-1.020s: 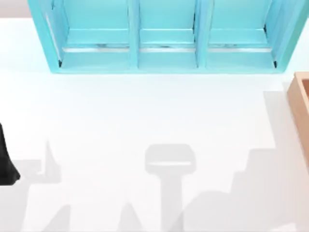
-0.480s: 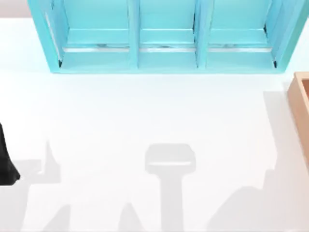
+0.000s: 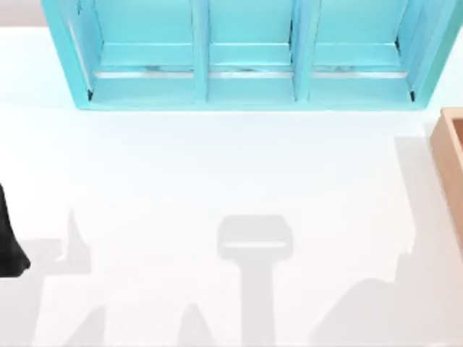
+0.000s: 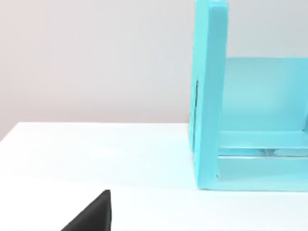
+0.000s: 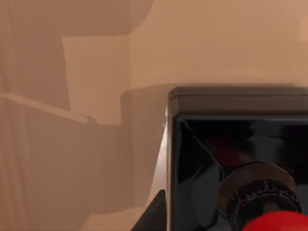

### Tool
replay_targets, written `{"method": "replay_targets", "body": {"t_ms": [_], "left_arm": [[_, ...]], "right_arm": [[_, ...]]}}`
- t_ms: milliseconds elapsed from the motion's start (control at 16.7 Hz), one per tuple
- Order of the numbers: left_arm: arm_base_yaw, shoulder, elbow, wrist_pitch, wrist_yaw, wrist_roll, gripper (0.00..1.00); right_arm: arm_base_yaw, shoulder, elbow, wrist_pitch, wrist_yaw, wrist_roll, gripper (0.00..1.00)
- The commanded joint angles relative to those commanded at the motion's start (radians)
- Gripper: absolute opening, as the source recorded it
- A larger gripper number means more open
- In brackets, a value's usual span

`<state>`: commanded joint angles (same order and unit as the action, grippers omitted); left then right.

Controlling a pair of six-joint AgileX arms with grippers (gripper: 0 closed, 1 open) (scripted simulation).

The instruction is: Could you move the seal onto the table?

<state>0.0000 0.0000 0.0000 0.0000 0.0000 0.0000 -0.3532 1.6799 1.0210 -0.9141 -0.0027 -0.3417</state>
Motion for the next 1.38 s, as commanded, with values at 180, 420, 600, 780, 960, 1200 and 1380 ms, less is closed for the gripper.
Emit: {"method": "replay_targets", "body": {"t_ms": [180, 420, 600, 780, 960, 1200, 1380], "left_arm": [[0.000, 0.000, 0.000, 0.000, 0.000, 0.000, 1.00], [0.000, 0.000, 0.000, 0.000, 0.000, 0.000, 1.00], [0.000, 0.000, 0.000, 0.000, 0.000, 0.000, 1.00], [0.000, 0.000, 0.000, 0.000, 0.000, 0.000, 1.00], [0.000, 0.000, 0.000, 0.000, 0.000, 0.000, 1.00], [0.000, 0.000, 0.000, 0.000, 0.000, 0.000, 1.00], [0.000, 0.000, 0.000, 0.000, 0.000, 0.000, 1.00]], "right_arm": [[0.000, 0.000, 0.000, 0.000, 0.000, 0.000, 0.25], [0.000, 0.000, 0.000, 0.000, 0.000, 0.000, 0.00], [0.000, 0.000, 0.000, 0.000, 0.000, 0.000, 0.00], [0.000, 0.000, 0.000, 0.000, 0.000, 0.000, 0.00], [0.002, -0.002, 0.003, -0.003, 0.001, 0.003, 0.00], [0.109, -0.011, 0.112, -0.117, 0.001, 0.107, 0.00], [0.265, -0.034, 0.259, -0.309, 0.001, 0.260, 0.00]]}}
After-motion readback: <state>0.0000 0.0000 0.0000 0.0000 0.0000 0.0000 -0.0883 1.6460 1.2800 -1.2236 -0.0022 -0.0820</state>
